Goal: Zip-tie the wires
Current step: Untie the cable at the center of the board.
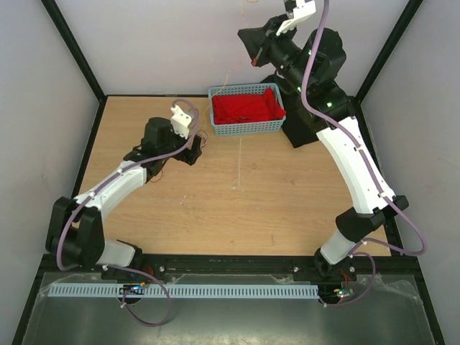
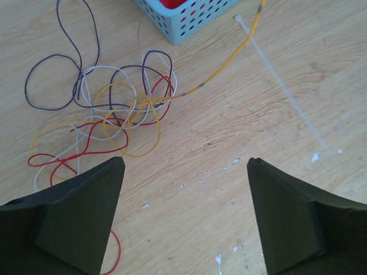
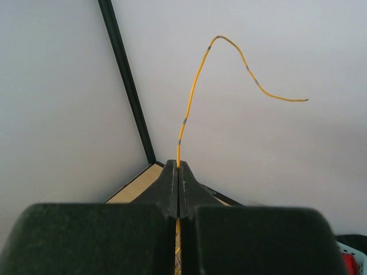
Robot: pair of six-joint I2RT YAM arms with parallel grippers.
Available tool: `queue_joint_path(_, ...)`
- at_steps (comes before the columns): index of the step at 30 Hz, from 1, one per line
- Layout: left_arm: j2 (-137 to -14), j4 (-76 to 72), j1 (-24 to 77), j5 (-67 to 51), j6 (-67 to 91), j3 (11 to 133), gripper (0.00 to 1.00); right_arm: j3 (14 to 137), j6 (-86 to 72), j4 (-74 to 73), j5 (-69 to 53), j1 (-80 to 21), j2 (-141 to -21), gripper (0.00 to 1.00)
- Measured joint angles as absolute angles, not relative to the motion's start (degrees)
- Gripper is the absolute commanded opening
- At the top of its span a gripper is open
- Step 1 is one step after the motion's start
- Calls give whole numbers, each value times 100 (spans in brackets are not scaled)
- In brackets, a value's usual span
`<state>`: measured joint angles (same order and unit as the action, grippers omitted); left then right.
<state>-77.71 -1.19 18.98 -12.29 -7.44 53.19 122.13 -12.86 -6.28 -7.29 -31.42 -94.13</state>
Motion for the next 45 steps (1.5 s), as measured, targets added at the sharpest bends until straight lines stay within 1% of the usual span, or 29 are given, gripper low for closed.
queue_joint_path(3,-8200,-364,2018,-923,-727,5334,72,12138,-1286,-631,-725,-3133,-9365,0)
queue_joint_path(5,-8514,-484,2069,-799,-694,5395,66,12097,-1286,-631,-725,-3133,-9334,0)
queue_joint_path(9,-9098,-683,2073,-493,-639,5634,57,11972,-1284,-628,-727,-3118,-9227,0)
queue_joint_path(11,-9288,-810,2073,-338,-633,5710,56,11861,-1267,-631,-714,-3114,-9135,0)
queue_joint_path(18,-9498,-1313,2071,-84,-683,5754,57,11496,-1109,-626,-596,-3109,-8761,0)
queue_joint_path(21,-9542,-1457,2071,-78,-731,5811,55,11410,-1041,-615,-567,-3109,-8654,0)
queue_joint_path(23,-9557,-1557,2071,-82,-751,5837,46,11351,-1017,-600,-550,-3107,-8606,0)
queue_joint_path(24,-9559,-1597,2071,-82,-755,5846,39,11327,-1007,-596,-548,-3107,-8589,0)
queue_joint_path(29,-9559,-1695,2053,-84,-784,5857,1,11216,-976,-587,-506,-3107,-8558,0)
queue_joint_path(36,-9362,-1664,1800,27,-996,5846,0,10849,-851,-574,-327,-2954,-8458,0)
queue_joint_path(40,-8674,-1435,1317,95,-1216,5902,0,10368,-858,-569,-204,-2464,-8263,0)
queue_joint_path(45,-7808,-1223,666,119,-1455,6490,0,9671,-952,-591,-14,-1684,-7942,0)
